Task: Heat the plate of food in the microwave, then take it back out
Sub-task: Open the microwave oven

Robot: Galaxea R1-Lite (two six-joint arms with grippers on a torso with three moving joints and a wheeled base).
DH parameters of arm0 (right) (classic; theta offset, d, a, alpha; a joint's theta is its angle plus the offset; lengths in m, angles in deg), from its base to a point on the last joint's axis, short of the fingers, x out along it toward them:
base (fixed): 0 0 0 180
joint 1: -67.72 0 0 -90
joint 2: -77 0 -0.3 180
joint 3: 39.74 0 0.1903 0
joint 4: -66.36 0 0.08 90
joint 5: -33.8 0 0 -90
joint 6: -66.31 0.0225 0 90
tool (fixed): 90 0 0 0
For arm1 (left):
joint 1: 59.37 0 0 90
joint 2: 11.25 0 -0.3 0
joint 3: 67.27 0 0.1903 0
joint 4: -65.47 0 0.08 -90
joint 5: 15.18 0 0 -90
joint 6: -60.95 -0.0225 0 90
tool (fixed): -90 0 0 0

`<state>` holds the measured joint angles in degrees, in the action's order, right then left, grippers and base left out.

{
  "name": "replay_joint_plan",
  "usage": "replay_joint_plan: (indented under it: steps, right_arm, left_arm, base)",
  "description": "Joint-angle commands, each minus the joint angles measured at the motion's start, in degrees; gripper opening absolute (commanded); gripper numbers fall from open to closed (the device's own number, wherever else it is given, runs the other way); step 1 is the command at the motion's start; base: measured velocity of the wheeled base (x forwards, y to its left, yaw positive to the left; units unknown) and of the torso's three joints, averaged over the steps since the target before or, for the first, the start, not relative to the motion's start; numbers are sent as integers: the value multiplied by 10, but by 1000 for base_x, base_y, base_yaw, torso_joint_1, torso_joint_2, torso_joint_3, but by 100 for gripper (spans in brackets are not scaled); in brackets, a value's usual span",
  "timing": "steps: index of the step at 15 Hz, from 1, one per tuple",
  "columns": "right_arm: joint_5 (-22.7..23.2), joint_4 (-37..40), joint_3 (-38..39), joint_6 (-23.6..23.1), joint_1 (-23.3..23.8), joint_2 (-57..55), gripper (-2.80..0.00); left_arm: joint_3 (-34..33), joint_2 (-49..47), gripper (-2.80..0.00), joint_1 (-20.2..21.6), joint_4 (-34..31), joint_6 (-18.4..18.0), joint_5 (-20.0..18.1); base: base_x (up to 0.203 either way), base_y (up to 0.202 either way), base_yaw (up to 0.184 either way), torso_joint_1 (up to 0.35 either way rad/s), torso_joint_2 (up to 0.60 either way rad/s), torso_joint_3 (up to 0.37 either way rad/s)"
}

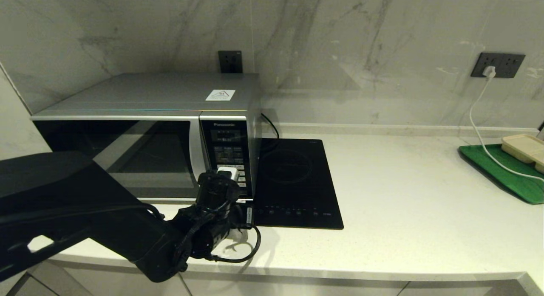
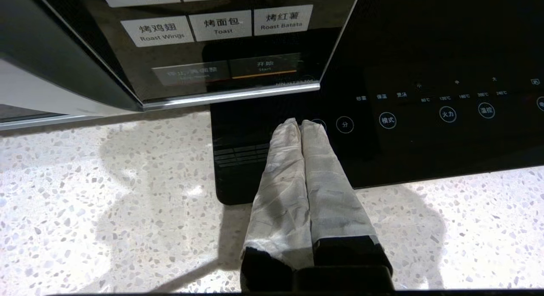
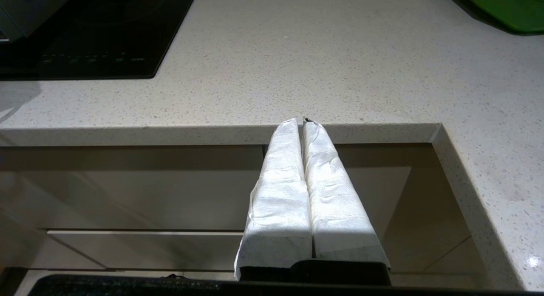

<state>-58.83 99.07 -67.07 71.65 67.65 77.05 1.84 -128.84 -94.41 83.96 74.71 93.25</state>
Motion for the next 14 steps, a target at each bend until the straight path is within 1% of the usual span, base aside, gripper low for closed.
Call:
replay_joint_plan:
  steps: [1,14]
  right_arm:
    - [0,1,0,0,0,0,-280]
    - [0,1,0,0,0,0,-280]
  left_arm:
    - [-2,3,-280,-1,2,1,1]
    - [-5,5,-280,-2,2,2,4]
  base:
    - [0,0,0,0,0,0]
    - [0,0,0,0,0,0]
